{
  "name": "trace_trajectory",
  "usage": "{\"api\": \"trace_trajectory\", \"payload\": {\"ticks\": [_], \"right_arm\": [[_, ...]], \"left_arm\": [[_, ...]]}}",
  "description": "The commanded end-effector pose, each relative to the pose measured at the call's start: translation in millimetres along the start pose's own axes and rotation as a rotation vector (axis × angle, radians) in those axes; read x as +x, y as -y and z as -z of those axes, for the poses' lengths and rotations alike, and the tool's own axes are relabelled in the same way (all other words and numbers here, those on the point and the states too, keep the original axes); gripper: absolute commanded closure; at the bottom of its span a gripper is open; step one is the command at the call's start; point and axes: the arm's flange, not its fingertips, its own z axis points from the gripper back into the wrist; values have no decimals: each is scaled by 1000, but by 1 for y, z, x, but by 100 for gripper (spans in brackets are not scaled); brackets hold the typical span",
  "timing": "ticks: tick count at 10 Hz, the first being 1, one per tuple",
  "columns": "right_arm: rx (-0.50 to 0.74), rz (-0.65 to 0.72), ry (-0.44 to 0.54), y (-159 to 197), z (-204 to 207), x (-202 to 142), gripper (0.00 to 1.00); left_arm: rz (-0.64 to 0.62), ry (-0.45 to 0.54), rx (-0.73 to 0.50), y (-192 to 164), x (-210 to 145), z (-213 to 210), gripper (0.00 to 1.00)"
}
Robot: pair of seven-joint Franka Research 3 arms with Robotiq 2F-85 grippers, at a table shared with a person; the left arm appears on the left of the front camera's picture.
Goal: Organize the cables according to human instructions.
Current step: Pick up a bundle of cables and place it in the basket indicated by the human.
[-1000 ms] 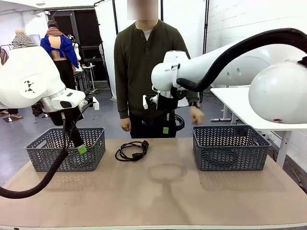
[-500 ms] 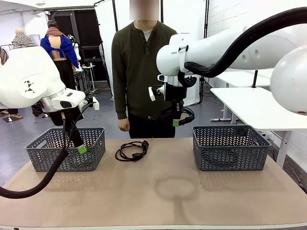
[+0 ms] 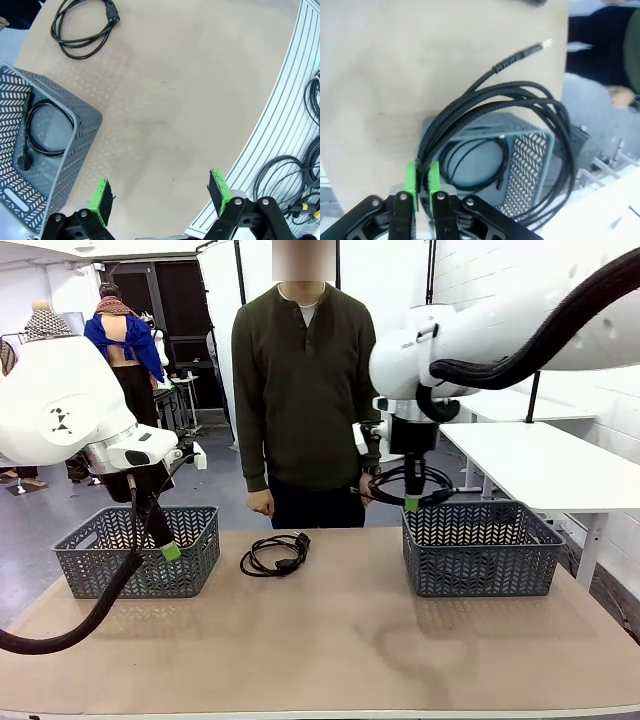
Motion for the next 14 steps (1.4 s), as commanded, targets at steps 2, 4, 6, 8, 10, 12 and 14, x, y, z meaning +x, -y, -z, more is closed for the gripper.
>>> {"api": "trace_trajectory", "payload": {"ticks": [2, 4, 6, 8, 10, 12, 14], "right_arm": [[-44, 31, 40, -5, 7, -46, 100], [-16, 32, 18, 7, 8, -59, 100], [-7, 14, 28, 12, 14, -53, 100], [-19, 58, -1, 8, 8, -62, 100], [-19, 58, -1, 8, 8, -62, 100], [-15, 28, -38, 12, 12, -63, 100], [11, -10, -84, 23, 19, -85, 100]], "left_arm": [[0, -3, -2, 0, 0, -2, 0], [0, -3, -2, 0, 0, -2, 0], [0, -3, -2, 0, 0, -2, 0], [0, -3, -2, 0, 0, -2, 0], [0, -3, -2, 0, 0, -2, 0], [0, -3, -2, 0, 0, -2, 0], [0, -3, -2, 0, 0, -2, 0]]}}
